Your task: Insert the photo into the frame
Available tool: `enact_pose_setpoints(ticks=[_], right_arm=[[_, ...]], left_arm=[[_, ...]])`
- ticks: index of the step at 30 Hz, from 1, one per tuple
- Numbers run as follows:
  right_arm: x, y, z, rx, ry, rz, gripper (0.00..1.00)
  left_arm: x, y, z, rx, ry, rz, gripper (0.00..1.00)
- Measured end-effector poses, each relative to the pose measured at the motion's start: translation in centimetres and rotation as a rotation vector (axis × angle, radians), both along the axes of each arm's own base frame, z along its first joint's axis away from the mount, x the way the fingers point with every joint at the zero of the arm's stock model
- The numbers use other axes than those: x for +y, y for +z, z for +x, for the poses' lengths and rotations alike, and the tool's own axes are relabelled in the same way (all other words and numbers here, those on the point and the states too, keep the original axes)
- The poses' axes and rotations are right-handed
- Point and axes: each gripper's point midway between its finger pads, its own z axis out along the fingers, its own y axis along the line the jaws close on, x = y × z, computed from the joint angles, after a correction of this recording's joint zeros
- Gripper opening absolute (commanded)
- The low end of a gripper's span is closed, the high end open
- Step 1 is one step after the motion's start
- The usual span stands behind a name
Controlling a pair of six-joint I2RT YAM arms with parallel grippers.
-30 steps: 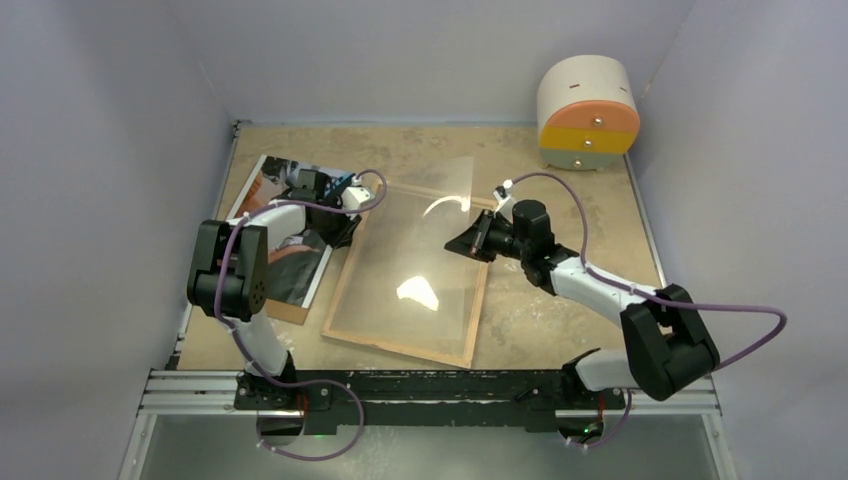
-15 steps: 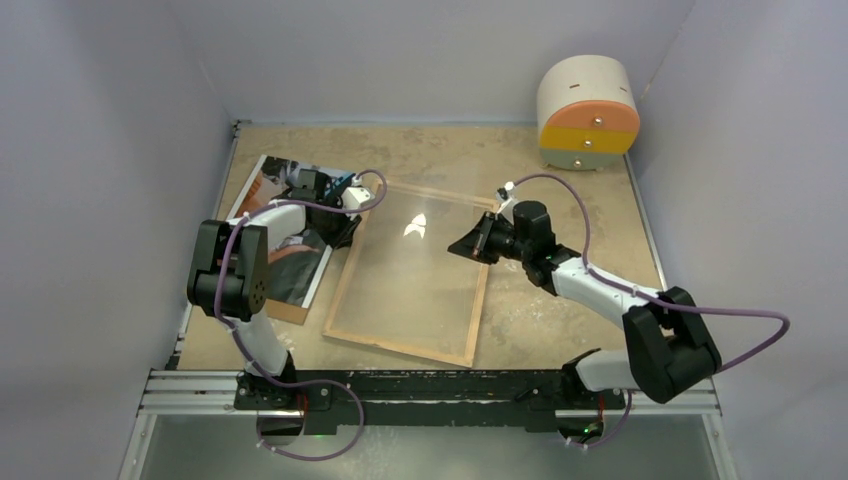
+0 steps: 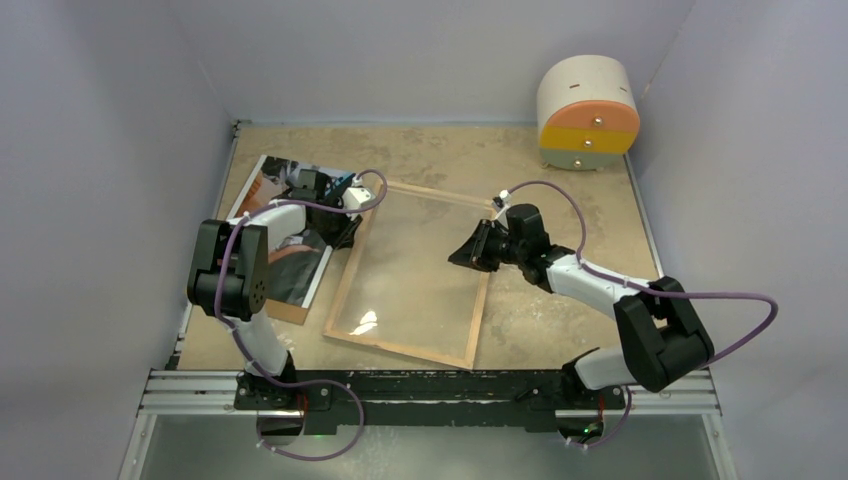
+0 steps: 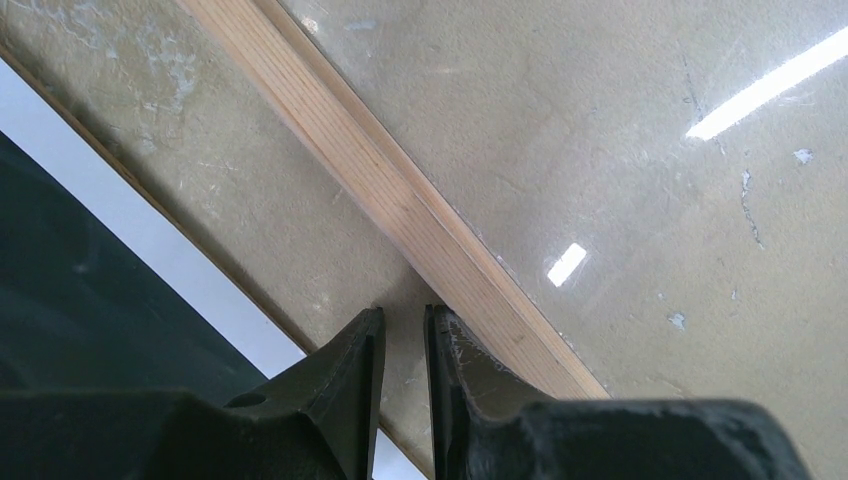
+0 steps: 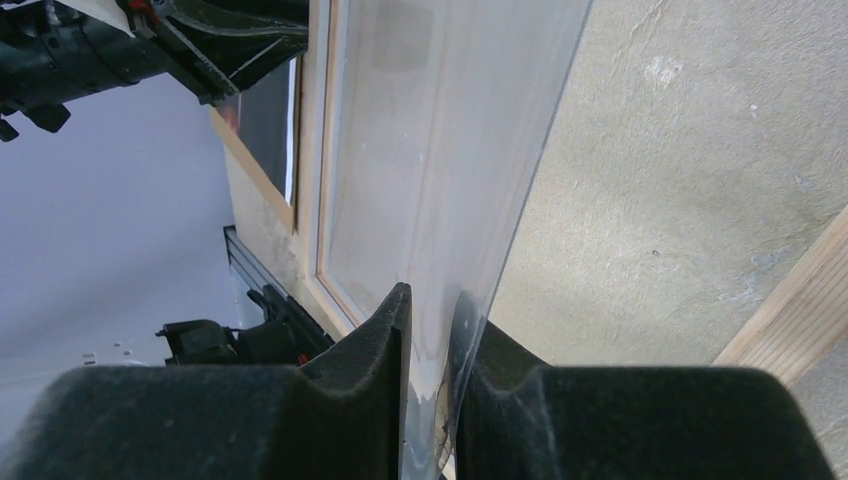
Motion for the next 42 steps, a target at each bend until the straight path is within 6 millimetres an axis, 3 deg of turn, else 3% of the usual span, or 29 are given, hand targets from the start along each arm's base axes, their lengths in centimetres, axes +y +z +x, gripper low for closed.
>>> enact_pose_setpoints(ticks=[6, 10, 15, 26, 42], right_arm=[[0.1, 0.4, 0.3, -0.023, 0.003, 0.009, 0.25], [0.5, 1.1, 0.7, -0.051, 0.003, 0.033, 0.48], [0.6, 1.2, 0.7, -0.061, 0.01, 0.037, 0.63], [-0.2, -0.5, -0.3, -0.016, 0.032, -0.032, 0.7], [-2.6, -2.3, 0.7, -0.012, 0.02, -0.182, 0.73]], left_arm=[[0.0, 0.0, 0.0, 0.0, 0.0, -0.001, 0.24], [0.0, 0.0, 0.0, 0.002, -0.001, -0.002, 0.23], [-0.1, 0.0, 0.0, 0.004, -0.002, -0.004, 0.23], [-0.1, 0.0, 0.0, 0.004, -0.002, -0.004, 0.23], [-0.1, 0.0, 0.0, 0.004, -0.003, -0.004, 0.22]])
